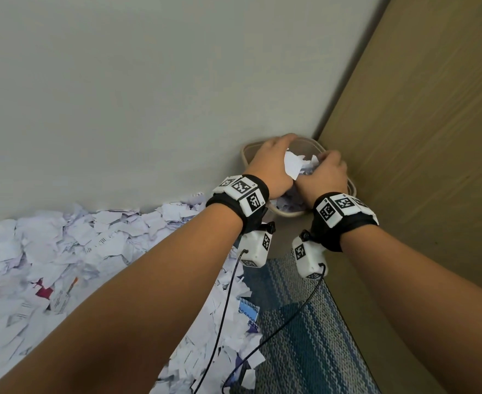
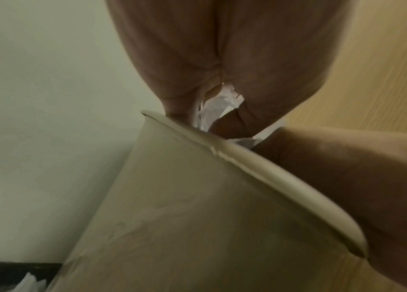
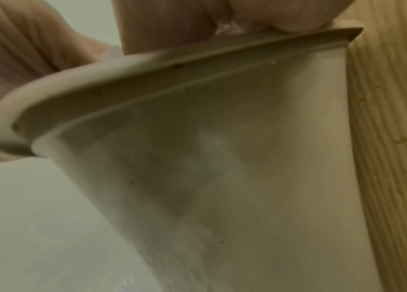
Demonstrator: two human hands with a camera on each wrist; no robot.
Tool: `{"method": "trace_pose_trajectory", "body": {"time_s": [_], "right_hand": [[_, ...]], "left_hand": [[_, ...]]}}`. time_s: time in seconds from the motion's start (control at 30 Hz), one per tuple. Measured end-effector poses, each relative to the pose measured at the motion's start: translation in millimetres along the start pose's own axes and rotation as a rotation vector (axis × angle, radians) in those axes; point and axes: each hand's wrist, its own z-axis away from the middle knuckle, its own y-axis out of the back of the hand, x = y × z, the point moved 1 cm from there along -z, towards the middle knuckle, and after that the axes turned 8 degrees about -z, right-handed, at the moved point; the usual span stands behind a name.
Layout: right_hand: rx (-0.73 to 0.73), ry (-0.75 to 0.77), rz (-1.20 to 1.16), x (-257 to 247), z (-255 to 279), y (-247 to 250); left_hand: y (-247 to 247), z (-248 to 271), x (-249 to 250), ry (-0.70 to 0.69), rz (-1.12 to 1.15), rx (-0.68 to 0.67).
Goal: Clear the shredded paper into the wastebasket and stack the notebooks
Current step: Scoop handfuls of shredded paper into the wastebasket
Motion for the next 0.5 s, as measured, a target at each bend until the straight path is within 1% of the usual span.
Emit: {"method": "trace_pose_trajectory", "body": {"time_s": [0.13,0.27,0.37,0.47,0.5], "right_hand": [[0.048,0.034,-0.063,-4.2,5.2,-0.6],[0.06,0.038,-0.011,-3.3,4.0,3.2],[0.064,0.038,-0.009,-1.0,4.5,7.4],[0.09,0.028,-0.033,-4.2,8.6,10.0],[0.095,0.032,-0.041,-6.8,10.3,10.3]], "left_hand": [[4.8,2.9,-3.9,-0.042,-0.004,-0.013],[10.9,9.8,-8.6,-0.081,0.04,-0.089],[12.8,12.3,-10.4,-0.138,-0.066,-0.149],[16.7,18.2,-6.8,-0.102,-0.169,-0.215],[17.5,20.7,-6.5,-0.084,-0.178,-0.206]]}}
